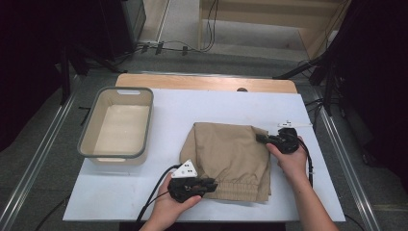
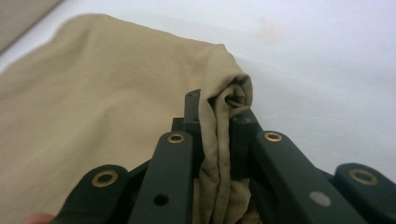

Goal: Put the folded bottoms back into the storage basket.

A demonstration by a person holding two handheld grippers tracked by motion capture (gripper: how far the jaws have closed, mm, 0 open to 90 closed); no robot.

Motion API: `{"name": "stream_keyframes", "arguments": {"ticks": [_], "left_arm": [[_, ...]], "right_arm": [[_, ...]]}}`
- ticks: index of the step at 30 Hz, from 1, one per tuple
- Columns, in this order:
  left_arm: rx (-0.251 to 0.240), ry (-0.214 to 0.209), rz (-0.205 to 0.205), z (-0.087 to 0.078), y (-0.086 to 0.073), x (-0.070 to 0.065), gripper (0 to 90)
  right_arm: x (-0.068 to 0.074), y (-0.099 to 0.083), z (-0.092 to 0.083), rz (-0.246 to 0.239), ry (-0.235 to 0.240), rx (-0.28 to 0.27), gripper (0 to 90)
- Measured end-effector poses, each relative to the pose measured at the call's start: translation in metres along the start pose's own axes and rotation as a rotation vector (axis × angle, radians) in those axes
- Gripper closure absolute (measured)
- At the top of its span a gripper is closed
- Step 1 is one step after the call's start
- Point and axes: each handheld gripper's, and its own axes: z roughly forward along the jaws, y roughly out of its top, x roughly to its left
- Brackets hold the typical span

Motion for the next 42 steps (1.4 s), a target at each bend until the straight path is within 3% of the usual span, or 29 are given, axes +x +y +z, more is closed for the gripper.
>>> {"name": "stream_keyframes", "arguments": {"ticks": [3,8,10,14,19,23,26,28,30,36,39,42], "left_arm": [[-0.058,0.067,-0.048,-0.021,0.006,0.009,49.2],[-0.041,0.190,-0.131,-0.039,-0.001,0.027,36.7],[-0.014,0.213,-0.160,-0.040,-0.005,0.030,34.1],[0.051,0.272,-0.142,-0.030,-0.010,0.030,30.5],[0.102,0.292,-0.122,-0.016,-0.012,0.026,24.2],[0.116,0.334,-0.101,-0.012,-0.012,0.021,21.8],[0.133,0.367,-0.052,-0.008,-0.012,0.014,31.5],[0.139,0.335,-0.045,-0.007,-0.012,0.012,43.0],[0.141,0.330,-0.038,-0.007,-0.013,0.011,50.8],[0.150,0.253,-0.073,-0.009,-0.013,0.016,75.9],[0.127,0.224,-0.078,-0.010,-0.012,0.015,83.3],[0.065,0.189,-0.073,-0.017,-0.005,0.011,84.8]], "right_arm": [[0.003,-0.004,-0.015,-0.002,-0.001,-0.032,79.6],[0.009,-0.012,-0.037,-0.015,-0.022,-0.075,79.6],[0.011,-0.016,-0.044,-0.024,-0.034,-0.087,79.5],[0.015,-0.026,-0.054,-0.026,-0.048,-0.109,79.5],[0.017,-0.035,-0.061,-0.024,-0.060,-0.123,79.5],[0.019,-0.042,-0.062,-0.020,-0.061,-0.133,79.4],[0.019,-0.045,-0.063,-0.021,-0.059,-0.131,79.4],[0.019,-0.045,-0.063,-0.019,-0.057,-0.135,79.4],[0.020,-0.046,-0.063,-0.026,-0.057,-0.133,79.4],[0.020,-0.047,-0.062,-0.034,-0.056,-0.130,79.4],[0.019,-0.048,-0.062,-0.037,-0.057,-0.131,79.4],[0.019,-0.048,-0.063,-0.041,-0.062,-0.134,79.4]]}}
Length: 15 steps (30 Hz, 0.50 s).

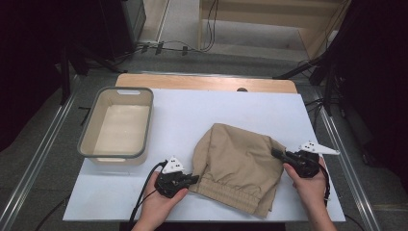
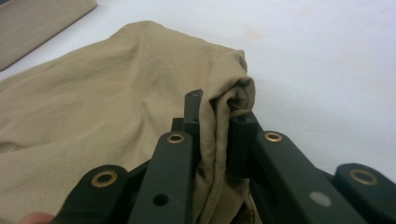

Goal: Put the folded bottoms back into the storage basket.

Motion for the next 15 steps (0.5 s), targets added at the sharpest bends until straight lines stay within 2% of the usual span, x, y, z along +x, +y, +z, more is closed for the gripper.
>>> {"name": "stream_keyframes", "arguments": {"ticks": [3,6,9,11,13,15], "left_arm": [[-0.041,-0.030,0.013,-0.004,0.005,-0.006,85.0],[-0.031,-0.061,0.013,-0.001,0.004,-0.010,81.4],[-0.018,-0.082,0.013,0.003,0.004,-0.010,65.5],[-0.012,-0.097,0.015,0.005,0.003,-0.012,58.0],[0.003,-0.093,0.020,0.008,0.003,-0.013,48.0],[0.024,-0.080,0.031,0.011,0.002,-0.015,42.5]], "right_arm": [[0.002,0.000,-0.001,-0.015,-0.007,-0.003,79.4],[0.003,0.001,-0.001,-0.019,-0.011,-0.006,79.5],[0.004,0.001,-0.001,-0.025,-0.010,-0.009,79.5],[0.004,0.001,-0.002,-0.027,-0.012,-0.009,79.5],[0.004,0.001,-0.002,-0.027,-0.013,-0.009,79.5],[0.005,0.001,-0.001,-0.028,-0.014,-0.009,79.5]]}}
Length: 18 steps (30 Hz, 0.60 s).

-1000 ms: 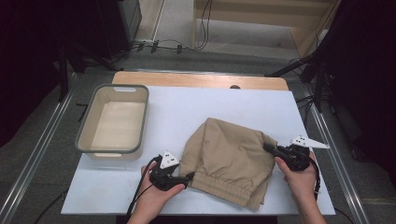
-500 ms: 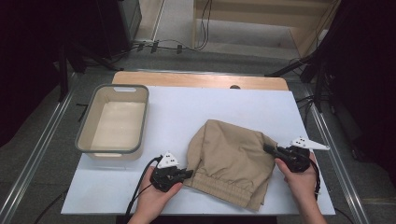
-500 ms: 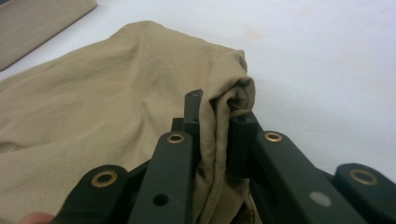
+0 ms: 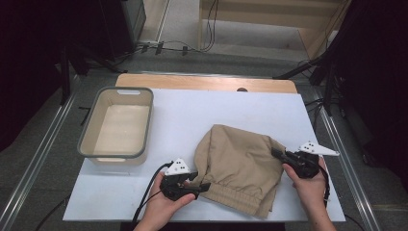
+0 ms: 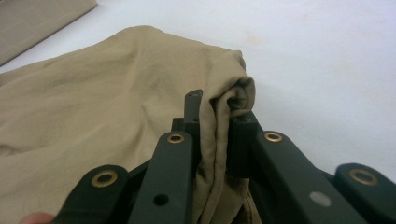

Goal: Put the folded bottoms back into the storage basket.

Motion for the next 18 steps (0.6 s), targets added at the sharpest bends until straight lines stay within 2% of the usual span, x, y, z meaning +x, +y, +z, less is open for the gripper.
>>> {"name": "stream_keyframes", "arguments": {"ticks": [3,6,8,12,16,18], "left_arm": [[0.036,0.036,0.021,0.0061,-0.0013,-0.0035,31.6],[0.060,0.068,0.033,0.0097,-0.0021,-0.0059,28.2],[0.056,0.090,0.020,0.0096,-0.0016,-0.0065,27.6],[0.046,0.139,-0.011,0.0067,-0.0006,-0.0037,18.8],[0.070,0.152,-0.040,0.0078,-0.0016,-0.0006,12.0],[0.087,0.132,-0.047,0.0105,-0.0027,-0.0005,10.6]], "right_arm": [[0.0000,-0.0001,0.0000,-0.002,-0.001,0.000,79.5],[0.0001,-0.0001,-0.0001,-0.002,-0.001,0.000,79.4],[0.0002,0.0000,-0.0001,-0.003,-0.001,0.000,79.4],[0.0001,-0.0001,-0.0006,-0.004,-0.001,0.001,79.5],[0.0007,0.0003,-0.0009,-0.008,-0.002,-0.001,79.5],[0.0008,0.0003,-0.0008,-0.010,-0.003,-0.001,79.5]]}}
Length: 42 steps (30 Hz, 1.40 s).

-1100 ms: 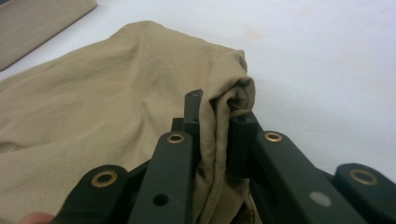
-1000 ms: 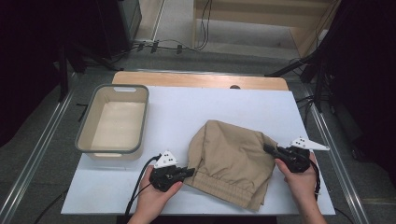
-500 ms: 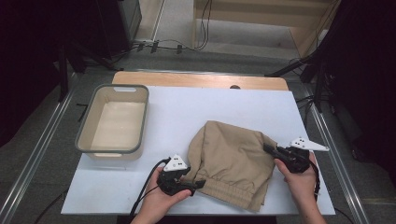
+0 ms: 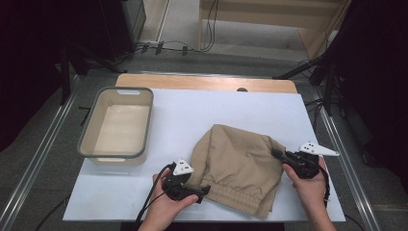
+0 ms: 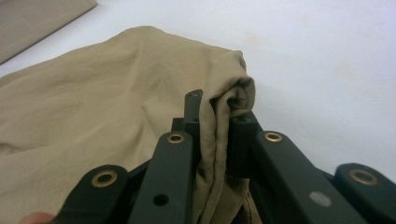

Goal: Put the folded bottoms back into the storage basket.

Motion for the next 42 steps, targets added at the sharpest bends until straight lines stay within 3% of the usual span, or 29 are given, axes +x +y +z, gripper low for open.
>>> {"name": "stream_keyframes", "arguments": {"ticks": [2,4,6,11,16,23,28,37,42], "left_arm": [[0.001,0.008,0.013,0.002,0.000,-0.003,8.8],[-0.010,-0.029,-0.006,0.003,-0.001,-0.004,10.4],[-0.016,-0.025,-0.005,0.003,-0.002,-0.005,13.0],[-0.027,-0.056,-0.046,0.002,-0.002,-0.004,26.8],[-0.028,-0.081,-0.041,0.004,-0.005,-0.007,43.8],[-0.043,-0.049,-0.007,0.004,-0.006,-0.015,60.3],[-0.078,-0.028,0.061,0.002,-0.006,-0.022,71.1],[-0.138,-0.038,0.073,-0.006,-0.003,-0.023,75.2],[-0.190,-0.013,0.092,-0.016,0.000,-0.023,75.4]], "right_arm": [[0.000,0.000,0.000,0.000,0.000,0.000,79.5],[0.000,0.000,0.000,0.000,0.000,0.000,79.5],[0.000,0.000,0.000,0.000,-0.001,0.001,79.5],[0.001,0.000,0.000,-0.001,-0.001,0.000,79.5],[0.001,0.000,0.000,-0.001,-0.001,-0.002,79.5],[0.002,0.001,0.000,-0.004,-0.002,-0.006,79.4],[0.004,0.001,0.000,0.005,-0.004,-0.020,79.5],[0.008,0.008,-0.005,-0.009,-0.018,-0.050,79.5],[0.011,0.018,-0.009,-0.017,-0.019,-0.075,79.5]]}}
